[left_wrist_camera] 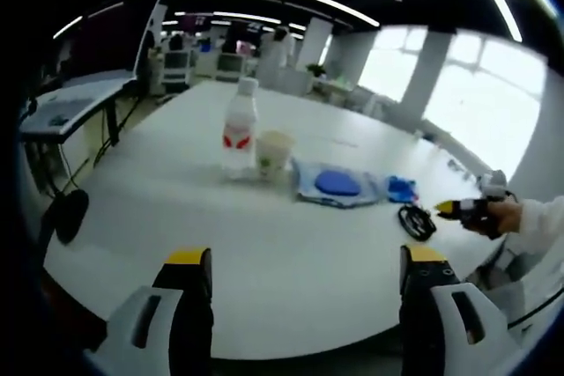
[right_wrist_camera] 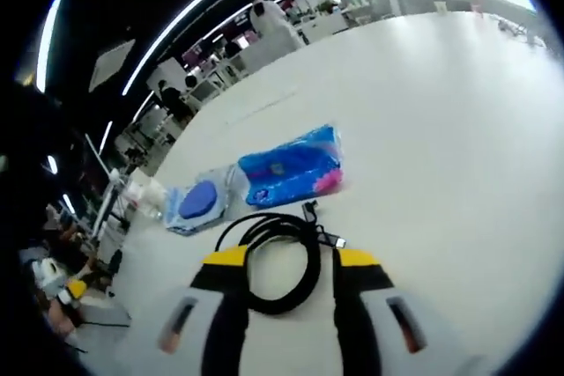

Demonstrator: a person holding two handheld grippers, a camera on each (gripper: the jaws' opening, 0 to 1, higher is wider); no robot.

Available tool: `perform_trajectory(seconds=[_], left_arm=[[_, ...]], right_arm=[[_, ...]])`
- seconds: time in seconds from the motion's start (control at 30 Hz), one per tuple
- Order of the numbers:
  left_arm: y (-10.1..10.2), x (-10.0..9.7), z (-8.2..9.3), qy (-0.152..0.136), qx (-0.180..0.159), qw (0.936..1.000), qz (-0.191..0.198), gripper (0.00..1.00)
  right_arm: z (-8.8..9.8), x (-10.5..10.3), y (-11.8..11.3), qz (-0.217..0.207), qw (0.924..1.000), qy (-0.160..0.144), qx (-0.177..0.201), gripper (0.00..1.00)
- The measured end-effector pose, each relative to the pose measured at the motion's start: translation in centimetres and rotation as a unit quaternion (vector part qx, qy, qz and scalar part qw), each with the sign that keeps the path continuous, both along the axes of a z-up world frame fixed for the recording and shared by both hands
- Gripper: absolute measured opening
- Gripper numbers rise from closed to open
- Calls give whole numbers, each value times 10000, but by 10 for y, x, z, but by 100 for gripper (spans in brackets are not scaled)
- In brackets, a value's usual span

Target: Arrange the tabletop items into an orderly group along one side of the table until the central work area is clear of visible clutter.

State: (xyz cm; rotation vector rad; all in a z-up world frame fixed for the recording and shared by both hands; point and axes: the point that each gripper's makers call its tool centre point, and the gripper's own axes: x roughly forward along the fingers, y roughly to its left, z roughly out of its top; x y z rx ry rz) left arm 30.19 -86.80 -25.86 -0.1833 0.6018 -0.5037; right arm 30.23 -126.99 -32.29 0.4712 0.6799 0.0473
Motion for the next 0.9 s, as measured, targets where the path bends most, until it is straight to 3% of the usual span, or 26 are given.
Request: perform_trajectory(seconds=[0.07,0.2,0.43,0.9], left_arm=[[0,1,1,-6,24,10000,-37,85],[3,3,-1,37,64,9999,-90,86],[12,11,-1,91,153,9997,-145,87],[23,22,-2,85,470,9984,-309,88]], right_arm=[[5,-2,3,168,9995,-117,-222,44],[11,-6,7,144,9996,-249,-60,57],[22,-11,12,566,9953,-519,-583,75],[40,-37,28,666,9928,-817,-567,83]])
